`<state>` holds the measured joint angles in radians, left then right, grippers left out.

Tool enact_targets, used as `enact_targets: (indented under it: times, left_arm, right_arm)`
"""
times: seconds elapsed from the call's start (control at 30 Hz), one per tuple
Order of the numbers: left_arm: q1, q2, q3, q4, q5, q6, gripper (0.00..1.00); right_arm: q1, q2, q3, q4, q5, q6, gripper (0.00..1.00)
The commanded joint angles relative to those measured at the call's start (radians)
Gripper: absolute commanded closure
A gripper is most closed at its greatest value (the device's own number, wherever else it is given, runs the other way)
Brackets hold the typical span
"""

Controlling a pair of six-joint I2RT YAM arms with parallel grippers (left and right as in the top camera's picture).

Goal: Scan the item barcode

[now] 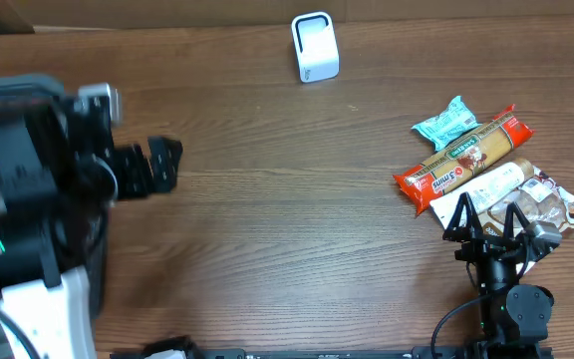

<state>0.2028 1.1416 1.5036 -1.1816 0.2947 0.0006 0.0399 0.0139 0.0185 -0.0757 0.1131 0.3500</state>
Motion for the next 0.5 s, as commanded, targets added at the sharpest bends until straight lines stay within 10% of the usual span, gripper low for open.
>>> enact_targets:
  times: [0.0, 0.47]
  left_arm:
    - [-0.001, -0.146, -0.266, 0.141, -0.016, 0.004, 0.0]
    - [-0.11, -0.77, -1.146, 1.091, -0.014, 0.095, 0.01]
  right_arm:
    - [0.005, -0.011, -0.011, 0.005, 0.014, -0.007, 0.0]
    - [0.005, -0.011, -0.011, 0.005, 0.014, -0.007, 0.0]
